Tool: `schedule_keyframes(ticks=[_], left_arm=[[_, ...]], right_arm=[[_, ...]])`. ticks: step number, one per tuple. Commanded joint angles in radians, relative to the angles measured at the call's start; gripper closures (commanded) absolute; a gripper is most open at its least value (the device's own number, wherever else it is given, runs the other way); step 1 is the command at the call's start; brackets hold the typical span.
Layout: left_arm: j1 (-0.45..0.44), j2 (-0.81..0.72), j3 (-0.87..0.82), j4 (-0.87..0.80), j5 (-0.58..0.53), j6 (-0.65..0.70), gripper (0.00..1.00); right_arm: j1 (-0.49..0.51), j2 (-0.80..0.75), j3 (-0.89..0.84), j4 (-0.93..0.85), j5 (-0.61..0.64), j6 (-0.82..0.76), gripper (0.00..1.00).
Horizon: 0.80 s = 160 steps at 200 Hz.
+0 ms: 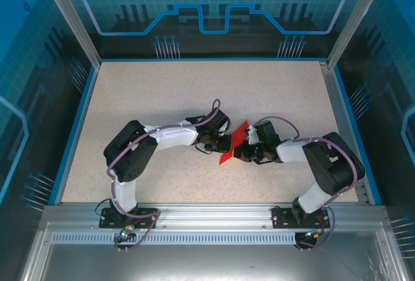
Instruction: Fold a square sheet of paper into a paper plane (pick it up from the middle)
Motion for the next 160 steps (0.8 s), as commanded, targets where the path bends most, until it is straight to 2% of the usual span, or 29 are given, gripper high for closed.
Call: schedule_keyframes(ticks=[1,102,160], left_arm=[[-0.008,0.032,0.028,0.02,0.055,-0.013,0.93],[-0.008,0.073,0.019,0.027,0.047,-0.001,0.92],[-0.008,0.081,0.007,0.02,0.03,0.02,0.88]], right_arm=[[-0.014,0.05,-0.033,-0.037,0.056,0.001,1.0],[-0.029,0.026,-0.051,-0.015,0.046,0.006,1.0],[-0.045,-0.057,-0.056,-0.044,0.052,0.007,1.0]])
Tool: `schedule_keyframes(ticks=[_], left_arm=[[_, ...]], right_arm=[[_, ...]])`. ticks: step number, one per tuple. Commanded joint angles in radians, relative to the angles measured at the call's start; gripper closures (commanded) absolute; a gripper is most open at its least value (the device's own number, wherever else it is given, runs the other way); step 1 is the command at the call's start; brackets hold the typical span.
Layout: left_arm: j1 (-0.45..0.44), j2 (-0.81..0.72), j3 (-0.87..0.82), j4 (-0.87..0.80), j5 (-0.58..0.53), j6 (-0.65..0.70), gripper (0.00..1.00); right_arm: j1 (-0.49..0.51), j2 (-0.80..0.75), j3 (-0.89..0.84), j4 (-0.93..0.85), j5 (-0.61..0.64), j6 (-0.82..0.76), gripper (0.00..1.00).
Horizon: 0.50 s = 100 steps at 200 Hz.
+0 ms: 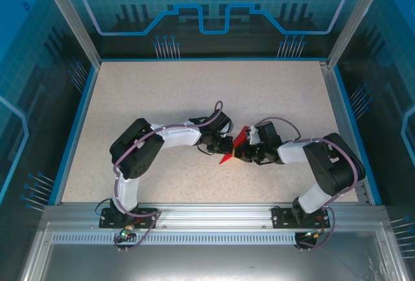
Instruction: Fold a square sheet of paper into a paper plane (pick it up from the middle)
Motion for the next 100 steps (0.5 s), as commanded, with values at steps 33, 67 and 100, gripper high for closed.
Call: schedule_keyframes(ticks=[33,67,100], left_arm=[[-0.008,0.026,-0.003,-0.019,-0.009,0.031,0.87],[-0.008,0.028,-0.005,-0.013,-0.003,0.039,0.85],[-0.008,0.027,-0.005,-0.013,-0.001,0.053,0.83]], right_arm=[[-0.074,-0.121,-0.043,-0.107,0.046,-0.006,0.94],[-0.117,-0.178,-0.049,-0.09,0.011,0.024,0.82],[-0.138,-0.167,-0.043,-0.009,-0.025,0.085,0.66]])
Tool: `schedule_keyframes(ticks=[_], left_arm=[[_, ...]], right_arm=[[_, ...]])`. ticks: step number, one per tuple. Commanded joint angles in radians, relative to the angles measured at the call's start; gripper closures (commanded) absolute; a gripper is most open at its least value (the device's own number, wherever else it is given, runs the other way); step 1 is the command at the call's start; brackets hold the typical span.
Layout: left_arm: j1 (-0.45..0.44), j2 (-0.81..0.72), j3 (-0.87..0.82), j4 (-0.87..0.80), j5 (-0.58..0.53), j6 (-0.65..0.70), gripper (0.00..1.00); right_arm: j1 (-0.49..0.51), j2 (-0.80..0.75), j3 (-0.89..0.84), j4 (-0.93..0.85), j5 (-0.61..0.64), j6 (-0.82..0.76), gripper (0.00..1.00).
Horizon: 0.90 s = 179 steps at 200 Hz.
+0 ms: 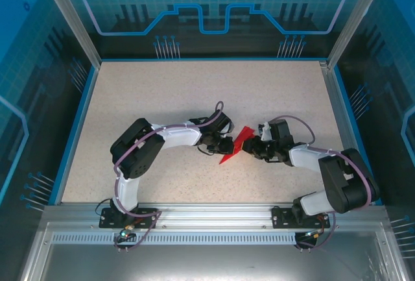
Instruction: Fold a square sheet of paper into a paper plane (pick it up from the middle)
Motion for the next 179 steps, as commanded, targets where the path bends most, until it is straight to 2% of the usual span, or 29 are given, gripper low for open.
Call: schedule_keyframes(ticks=[1,19,94,145,179], left_arm=[[-0.007,0.023,-0.006,-0.014,-0.001,0.029,0.83],[-0.007,0.023,-0.007,-0.014,-0.001,0.031,0.82],[-0.007,0.029,-0.002,-0.014,0.008,0.046,0.79],[-0.007,0.029,-0.005,-0.018,0.014,0.063,0.76],[-0.007,0.018,-0.007,-0.02,0.022,0.075,0.71]], right_arm=[[-0.021,0.004,-0.002,0.052,-0.042,0.044,0.66],[-0.023,0.026,-0.001,0.082,-0.045,0.062,0.61],[-0.021,0.145,0.022,0.24,-0.1,0.117,0.62],[-0.021,0.189,0.023,0.263,-0.104,0.118,0.84],[-0.021,0.188,0.034,0.212,-0.081,0.084,0.94]])
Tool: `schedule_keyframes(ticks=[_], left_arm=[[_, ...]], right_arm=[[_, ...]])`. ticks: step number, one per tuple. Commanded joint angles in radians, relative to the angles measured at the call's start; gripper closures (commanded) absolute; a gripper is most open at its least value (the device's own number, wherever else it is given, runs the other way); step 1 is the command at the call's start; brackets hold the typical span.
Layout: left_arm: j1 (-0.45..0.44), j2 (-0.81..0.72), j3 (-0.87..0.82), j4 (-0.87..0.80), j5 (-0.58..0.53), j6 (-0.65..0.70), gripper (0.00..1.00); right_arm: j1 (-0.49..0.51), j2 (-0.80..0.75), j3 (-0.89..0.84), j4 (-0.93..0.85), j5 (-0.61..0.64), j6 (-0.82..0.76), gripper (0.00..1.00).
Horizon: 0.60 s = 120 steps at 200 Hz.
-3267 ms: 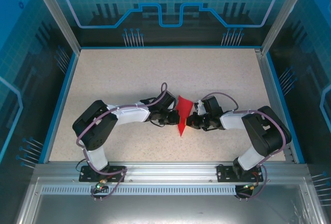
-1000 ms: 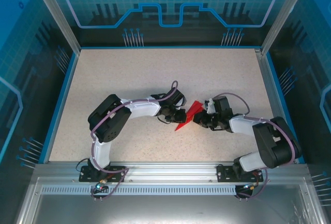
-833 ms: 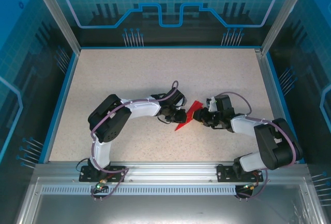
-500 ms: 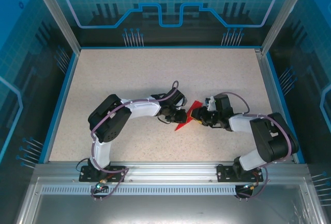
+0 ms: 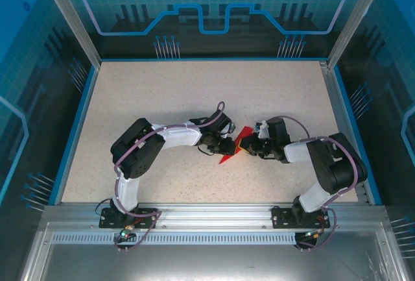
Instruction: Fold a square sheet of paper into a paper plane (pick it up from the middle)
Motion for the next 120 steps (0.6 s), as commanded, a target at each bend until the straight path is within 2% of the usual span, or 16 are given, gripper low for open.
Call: schedule_keyframes(ticks=[1,47,120], left_arm=[[-0.006,0.014,-0.007,-0.03,0.006,0.039,0.7],[-0.007,-0.034,-0.013,-0.058,0.008,0.082,0.59],[-0.006,-0.107,-0.043,-0.067,0.007,0.086,0.58]], right_arm=[[-0.014,0.009,0.025,-0.026,0.001,-0.034,0.94],[-0.018,0.016,0.051,-0.105,0.021,-0.091,1.0],[-0.025,0.022,0.058,-0.184,0.026,-0.151,1.0]])
